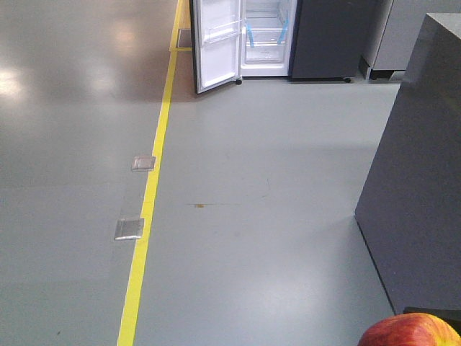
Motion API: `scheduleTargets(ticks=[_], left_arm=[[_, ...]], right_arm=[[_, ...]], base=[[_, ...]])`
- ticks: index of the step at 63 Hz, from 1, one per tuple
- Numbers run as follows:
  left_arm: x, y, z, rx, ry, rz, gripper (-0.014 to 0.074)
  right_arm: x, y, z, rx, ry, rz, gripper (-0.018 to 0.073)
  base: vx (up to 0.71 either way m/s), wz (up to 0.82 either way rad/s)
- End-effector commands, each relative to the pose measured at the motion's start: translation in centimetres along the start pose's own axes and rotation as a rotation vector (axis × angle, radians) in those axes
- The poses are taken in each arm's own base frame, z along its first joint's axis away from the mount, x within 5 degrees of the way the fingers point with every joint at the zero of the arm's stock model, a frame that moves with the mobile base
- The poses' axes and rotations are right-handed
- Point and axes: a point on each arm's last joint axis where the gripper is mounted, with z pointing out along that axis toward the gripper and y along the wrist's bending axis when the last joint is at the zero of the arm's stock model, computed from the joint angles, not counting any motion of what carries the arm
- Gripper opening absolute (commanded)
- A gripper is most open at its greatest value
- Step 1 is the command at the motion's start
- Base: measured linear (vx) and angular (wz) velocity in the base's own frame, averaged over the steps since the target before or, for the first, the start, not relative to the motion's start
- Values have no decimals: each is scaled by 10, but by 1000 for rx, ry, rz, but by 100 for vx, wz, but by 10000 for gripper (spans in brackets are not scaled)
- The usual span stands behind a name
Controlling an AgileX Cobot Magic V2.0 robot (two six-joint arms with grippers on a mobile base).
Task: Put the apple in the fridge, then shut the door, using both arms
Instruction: 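Drive toward the open refrigerator holding the apple in the right gripper, then continue driving up to the open refrigerator door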
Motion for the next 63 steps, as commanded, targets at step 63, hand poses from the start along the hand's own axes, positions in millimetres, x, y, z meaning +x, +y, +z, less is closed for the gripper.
scheduleTargets(ticks=[63], left_arm=[[0, 0, -1, 10, -66, -9, -6]], right_arm=[[-13, 0, -3, 6, -80, 16, 363]], base=[[24, -1]])
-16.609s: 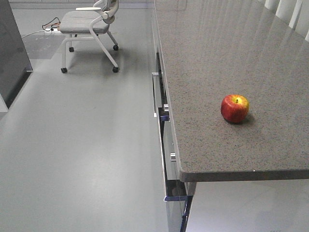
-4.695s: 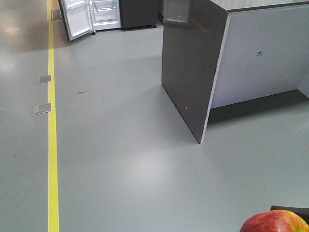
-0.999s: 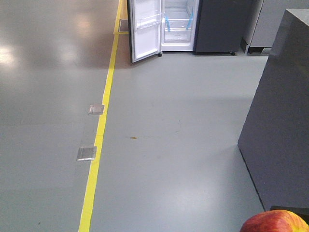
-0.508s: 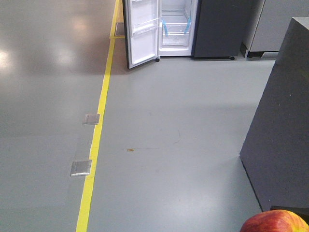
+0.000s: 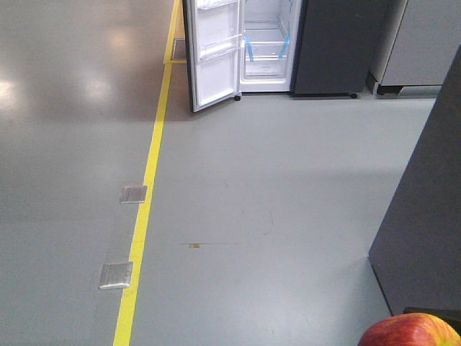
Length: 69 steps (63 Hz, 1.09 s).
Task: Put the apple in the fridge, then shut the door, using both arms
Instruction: 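Continue driving up to the open refrigerator door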
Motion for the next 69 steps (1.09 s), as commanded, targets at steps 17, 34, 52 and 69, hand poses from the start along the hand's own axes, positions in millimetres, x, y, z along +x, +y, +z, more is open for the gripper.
scheduleTargets(ticks=[17, 34, 52, 69], left_arm=[[0, 0, -1, 10, -66, -9, -6], [0, 0, -1, 10, -66, -9, -6], [0, 0, -1, 10, -66, -9, -6], [0, 0, -1, 10, -66, -9, -6]], right_arm=[[-13, 0, -3, 6, -80, 16, 363], [-13, 0, -3, 6, -80, 16, 363], [-13, 0, -3, 6, -80, 16, 363], [-13, 0, -3, 6, -80, 16, 363]], base=[[24, 3], [24, 1], [25, 0], [25, -1]])
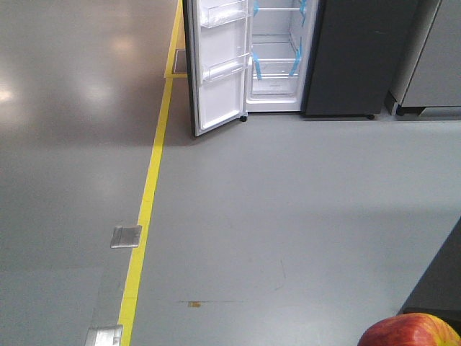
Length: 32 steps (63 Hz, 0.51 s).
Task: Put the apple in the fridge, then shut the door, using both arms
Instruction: 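Continue driving up to the open refrigerator door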
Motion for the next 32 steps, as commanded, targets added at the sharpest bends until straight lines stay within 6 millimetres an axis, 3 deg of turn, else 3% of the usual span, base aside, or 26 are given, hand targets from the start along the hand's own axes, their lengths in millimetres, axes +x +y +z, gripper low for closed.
scheduleTargets(ticks=[1, 32], left_arm=[[0, 0, -1, 10, -66, -9, -6], [0, 0, -1, 10, -66, -9, -6]], right_arm=[[-13, 0, -3, 6, -80, 16, 363], [-13, 0, -3, 6, -80, 16, 363]], base=[[25, -1], [25, -2]])
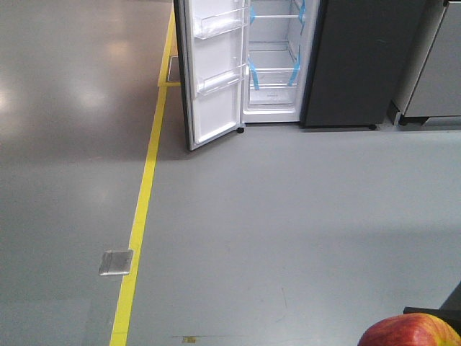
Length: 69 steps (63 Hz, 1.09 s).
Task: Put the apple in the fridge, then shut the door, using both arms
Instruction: 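Continue driving up to the open refrigerator door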
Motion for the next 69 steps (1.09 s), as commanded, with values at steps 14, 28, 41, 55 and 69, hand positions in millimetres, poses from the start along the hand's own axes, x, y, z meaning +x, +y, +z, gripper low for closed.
scheduleTargets(ticks=[14, 28, 41, 55, 69], left_arm=[[0, 0, -1, 10, -66, -9, -6], [0, 0, -1, 10, -66, -9, -6], [0, 0, -1, 10, -66, -9, -6], [0, 0, -1, 10, -66, -9, -6], [0, 0, -1, 10, -66, -9, -6]], right_arm=[[-13, 0, -3, 6, -80, 16, 363], [-13, 0, -3, 6, -80, 16, 363], [-13, 0, -3, 6, -80, 16, 363], [-13, 0, -3, 6, -80, 16, 363], [-13, 0, -3, 6, -80, 16, 363]], base=[[25, 1], [24, 4], [23, 3], [22, 2], [20, 1]])
